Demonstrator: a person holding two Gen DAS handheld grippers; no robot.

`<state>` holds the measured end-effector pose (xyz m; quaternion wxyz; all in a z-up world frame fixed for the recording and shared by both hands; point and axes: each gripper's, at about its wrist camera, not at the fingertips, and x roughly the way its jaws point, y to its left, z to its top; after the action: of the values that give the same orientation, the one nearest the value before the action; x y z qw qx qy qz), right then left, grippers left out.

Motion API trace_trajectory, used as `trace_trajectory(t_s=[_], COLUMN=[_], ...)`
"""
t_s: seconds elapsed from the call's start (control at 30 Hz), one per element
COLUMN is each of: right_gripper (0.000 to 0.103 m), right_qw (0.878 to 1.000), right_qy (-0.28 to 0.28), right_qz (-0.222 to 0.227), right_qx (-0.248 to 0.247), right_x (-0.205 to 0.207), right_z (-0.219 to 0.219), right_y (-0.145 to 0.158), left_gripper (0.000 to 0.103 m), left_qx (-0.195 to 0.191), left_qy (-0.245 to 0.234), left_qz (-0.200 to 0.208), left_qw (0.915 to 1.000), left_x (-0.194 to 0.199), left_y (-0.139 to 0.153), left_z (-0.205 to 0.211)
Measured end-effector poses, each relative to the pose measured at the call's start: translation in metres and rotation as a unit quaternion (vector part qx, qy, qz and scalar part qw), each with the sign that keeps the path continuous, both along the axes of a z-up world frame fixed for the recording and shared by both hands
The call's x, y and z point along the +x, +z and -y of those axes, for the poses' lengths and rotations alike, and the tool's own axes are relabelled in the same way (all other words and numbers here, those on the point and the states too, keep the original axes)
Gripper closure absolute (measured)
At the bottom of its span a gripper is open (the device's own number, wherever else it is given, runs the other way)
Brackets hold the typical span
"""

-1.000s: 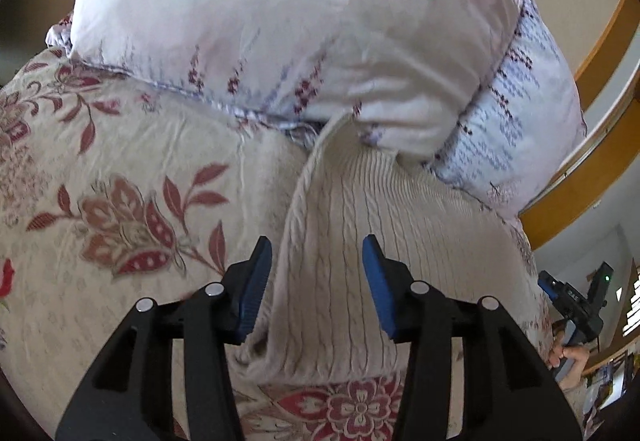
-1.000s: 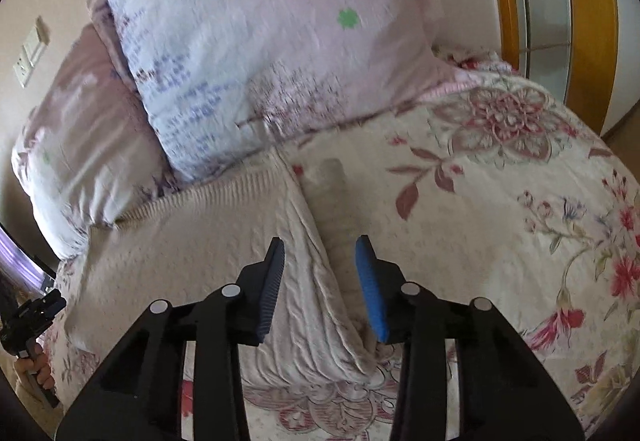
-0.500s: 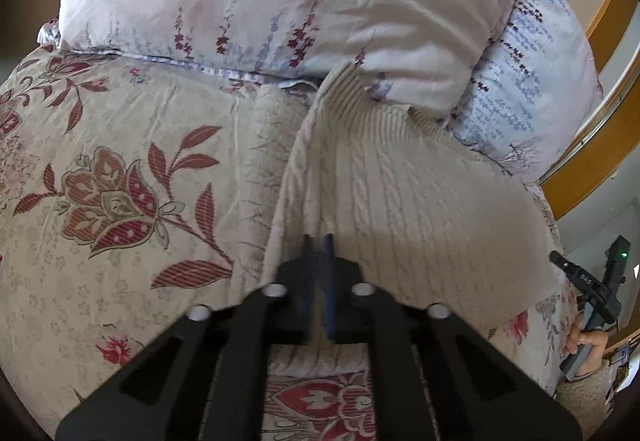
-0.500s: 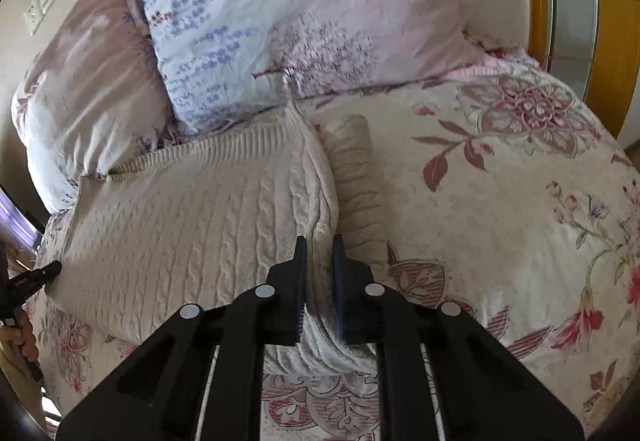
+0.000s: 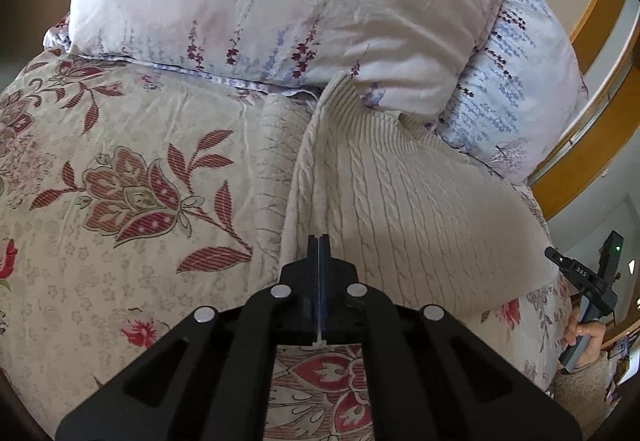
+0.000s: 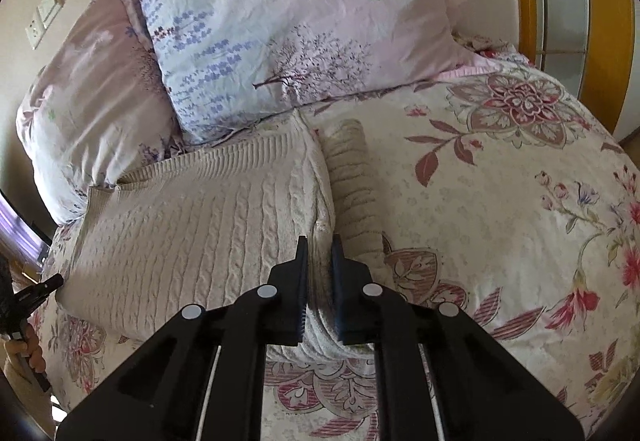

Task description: Fold small clothes

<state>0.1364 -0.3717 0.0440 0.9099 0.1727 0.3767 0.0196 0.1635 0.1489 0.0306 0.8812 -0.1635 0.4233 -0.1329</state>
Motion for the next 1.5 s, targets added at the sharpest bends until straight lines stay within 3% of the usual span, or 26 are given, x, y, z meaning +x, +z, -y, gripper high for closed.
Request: trace_trajectory(t_s=[0.1,0.2,0.33,0.5,0.6,0.67,0.73,1.3,1.5], right_gripper=[0.092,0.092,0.092,0.092,0.092,0.092,0.092,0.092,0.092], right_qw=[1.0,1.0,1.0,1.0,1.0,1.0,1.0,1.0,0.999], right_qy=[0.001,0.003,0.002,0.004,0.005,0.005,0.004,0.003,-0.021], right_qz=[-0.002,-0.002,-0.002,-0.003,-0.004,-0.005,-0.005,0.001,-0.027], right_qx=[0.0,-0.001,0.003,0.006,0.008,0.008,0.01,0.013,0.003], right_x=[0.001,0.001,0.001,0.001,0.001,0.002,0.002,-0.009,-0.005], right_z=[-0.001,-0.001,-0.001,-0.001,-0.001,-0.001,-0.001,0.002,0.003], right_y=[0.0,0.0,0.0,-0.002,-0.003,-0.003,-0.004,-0.001,-0.015], left_gripper=[0.082,0.072,0.071,0.067,0.068,0.075,0.098,0.101,0.1], left_qx=[0.0,0.0,0.005,-0.03,-0.029,-0.025,-0.019,-0.025,-0.006], left_qy=[0.0,0.0,0.004,0.025,0.024,0.021,0.019,0.01,0.018], left_qz=[-0.001,-0.001,-0.003,-0.006,-0.017,-0.021,-0.021,-0.003,-0.009], left_qw=[1.0,1.0,1.0,0.9992,0.9992,0.9993,0.9994,0.9996,0.9998], left_x=[0.002,0.004,0.007,0.01,0.012,0.012,0.011,-0.021,-0.014], left_y=[0.001,0.002,0.001,0.003,-0.001,-0.004,-0.006,-0.004,-0.011], left_z=[0.002,0.005,0.008,-0.006,-0.007,-0.004,-0.001,-0.018,-0.012])
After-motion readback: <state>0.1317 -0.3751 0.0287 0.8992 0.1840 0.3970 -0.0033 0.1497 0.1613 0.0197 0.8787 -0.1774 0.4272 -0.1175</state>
